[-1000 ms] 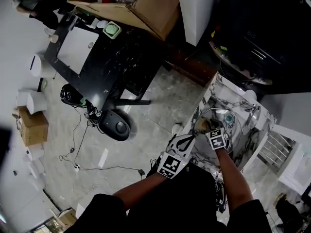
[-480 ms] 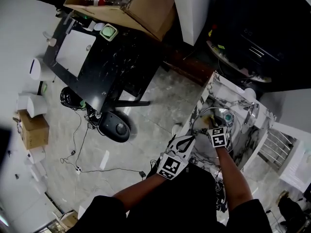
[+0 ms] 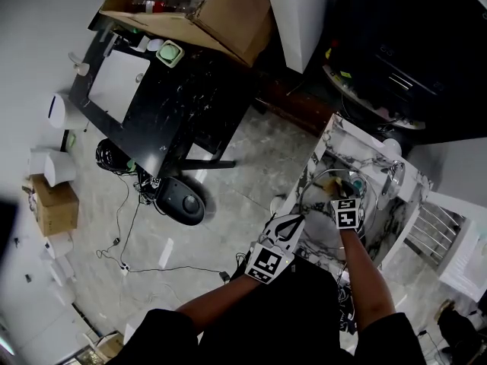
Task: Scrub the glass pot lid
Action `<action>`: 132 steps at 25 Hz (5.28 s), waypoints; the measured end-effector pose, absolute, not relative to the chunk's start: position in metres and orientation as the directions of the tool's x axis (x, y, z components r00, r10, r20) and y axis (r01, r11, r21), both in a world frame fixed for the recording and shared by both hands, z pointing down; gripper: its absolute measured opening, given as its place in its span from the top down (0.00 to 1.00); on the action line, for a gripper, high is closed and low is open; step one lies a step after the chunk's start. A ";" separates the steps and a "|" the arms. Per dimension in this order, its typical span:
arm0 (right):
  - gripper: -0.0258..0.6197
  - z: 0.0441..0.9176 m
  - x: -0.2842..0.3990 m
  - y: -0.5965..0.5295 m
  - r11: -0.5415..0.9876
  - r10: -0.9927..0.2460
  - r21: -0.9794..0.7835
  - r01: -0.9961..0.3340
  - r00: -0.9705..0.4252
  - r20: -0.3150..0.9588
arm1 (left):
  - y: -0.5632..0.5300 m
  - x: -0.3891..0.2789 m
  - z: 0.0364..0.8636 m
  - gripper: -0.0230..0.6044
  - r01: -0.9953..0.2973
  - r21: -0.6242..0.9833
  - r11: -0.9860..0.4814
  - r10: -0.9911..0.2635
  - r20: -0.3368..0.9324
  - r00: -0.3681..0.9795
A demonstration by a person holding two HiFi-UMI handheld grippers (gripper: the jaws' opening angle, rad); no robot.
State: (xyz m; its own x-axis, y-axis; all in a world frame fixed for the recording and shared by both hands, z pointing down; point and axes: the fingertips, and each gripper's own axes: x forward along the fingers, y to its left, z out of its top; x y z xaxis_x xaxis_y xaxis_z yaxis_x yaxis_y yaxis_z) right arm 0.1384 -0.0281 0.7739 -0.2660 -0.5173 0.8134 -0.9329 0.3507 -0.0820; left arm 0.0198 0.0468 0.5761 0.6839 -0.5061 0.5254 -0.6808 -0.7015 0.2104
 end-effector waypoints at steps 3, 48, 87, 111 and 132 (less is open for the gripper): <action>0.86 0.774 0.145 -0.031 0.334 -0.532 -0.076 -0.939 -0.255 0.807 | 0.048 0.022 0.575 0.94 -0.681 0.211 -0.701 -0.506 0.526 0.683; 0.86 0.778 0.240 0.006 0.125 -0.594 0.036 -0.992 -0.046 0.803 | 0.098 0.037 0.568 0.94 -0.685 0.209 -0.698 -0.517 0.516 0.683; 0.86 0.774 0.271 0.075 0.055 -0.567 0.063 -0.996 0.021 0.824 | 0.127 0.042 0.560 0.94 -0.640 0.209 -0.739 -0.486 0.492 0.722; 0.86 0.773 0.255 0.113 0.109 -0.472 0.009 -0.994 -0.044 0.881 | 0.127 0.045 0.557 0.94 -0.634 0.232 -0.738 -0.487 0.468 0.738; 0.86 0.776 0.234 0.124 0.240 -0.381 -0.005 -0.971 -0.099 0.919 | 0.103 0.043 0.551 0.94 -0.612 0.254 -0.749 -0.477 0.435 0.764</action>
